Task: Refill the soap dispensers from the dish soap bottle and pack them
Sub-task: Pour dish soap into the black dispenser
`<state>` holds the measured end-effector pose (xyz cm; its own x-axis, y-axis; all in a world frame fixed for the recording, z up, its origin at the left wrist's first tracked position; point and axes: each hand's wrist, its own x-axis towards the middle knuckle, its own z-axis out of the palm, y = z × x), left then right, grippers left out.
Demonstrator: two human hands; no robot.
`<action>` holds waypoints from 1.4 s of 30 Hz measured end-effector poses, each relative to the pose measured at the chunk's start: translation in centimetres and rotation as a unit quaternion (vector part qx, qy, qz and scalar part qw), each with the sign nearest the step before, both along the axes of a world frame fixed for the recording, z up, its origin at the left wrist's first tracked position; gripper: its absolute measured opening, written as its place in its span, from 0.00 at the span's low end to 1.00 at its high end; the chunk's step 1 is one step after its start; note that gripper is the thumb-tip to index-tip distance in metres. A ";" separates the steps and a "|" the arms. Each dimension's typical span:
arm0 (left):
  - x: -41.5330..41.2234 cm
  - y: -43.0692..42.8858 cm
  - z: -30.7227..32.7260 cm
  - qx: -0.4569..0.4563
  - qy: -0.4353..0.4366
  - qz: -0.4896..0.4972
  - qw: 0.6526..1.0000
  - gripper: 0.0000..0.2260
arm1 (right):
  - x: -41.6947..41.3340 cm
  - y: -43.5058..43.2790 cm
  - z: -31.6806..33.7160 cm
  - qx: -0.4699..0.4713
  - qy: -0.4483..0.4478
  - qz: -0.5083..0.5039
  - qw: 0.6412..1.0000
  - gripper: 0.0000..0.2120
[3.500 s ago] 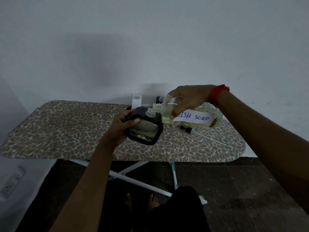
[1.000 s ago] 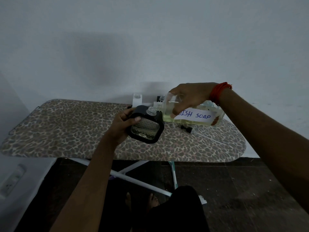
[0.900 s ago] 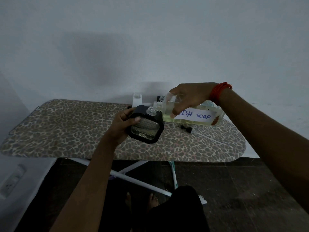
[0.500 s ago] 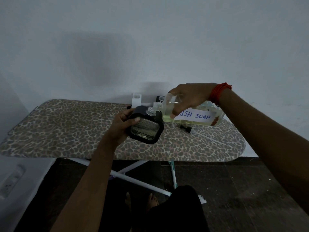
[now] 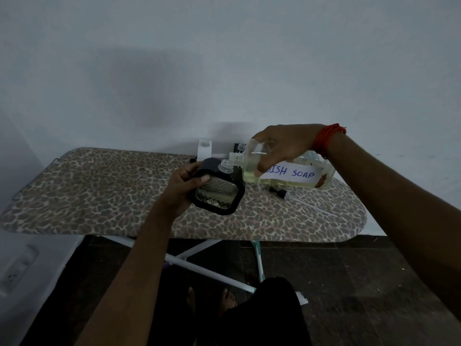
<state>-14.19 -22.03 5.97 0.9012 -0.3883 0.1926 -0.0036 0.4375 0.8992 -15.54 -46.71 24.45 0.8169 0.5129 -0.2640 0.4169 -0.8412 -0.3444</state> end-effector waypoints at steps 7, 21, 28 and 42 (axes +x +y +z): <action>0.1 0.0 0.1 -0.005 0.004 0.003 1.000 0.35 | 0.1 0.1 0.1 0.000 -0.006 -0.002 1.000 0.14; 0.4 0.0 -0.3 -0.006 -0.002 -0.004 1.000 0.37 | 0.1 0.0 0.1 -0.006 -0.007 -0.003 1.000 0.15; 0.3 0.0 0.0 -0.007 -0.002 -0.008 1.000 0.29 | 0.2 0.0 0.0 -0.002 -0.002 -0.001 1.000 0.14; 0.2 0.0 -0.1 -0.011 -0.001 -0.006 1.000 0.35 | 0.7 -0.2 -0.3 0.007 0.003 -0.004 1.000 0.13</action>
<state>-13.99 -22.02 5.86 0.8962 -0.3946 0.2025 0.0008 0.4579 0.8890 -14.82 -46.90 24.14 0.8190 0.5104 -0.2620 0.4085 -0.8394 -0.3584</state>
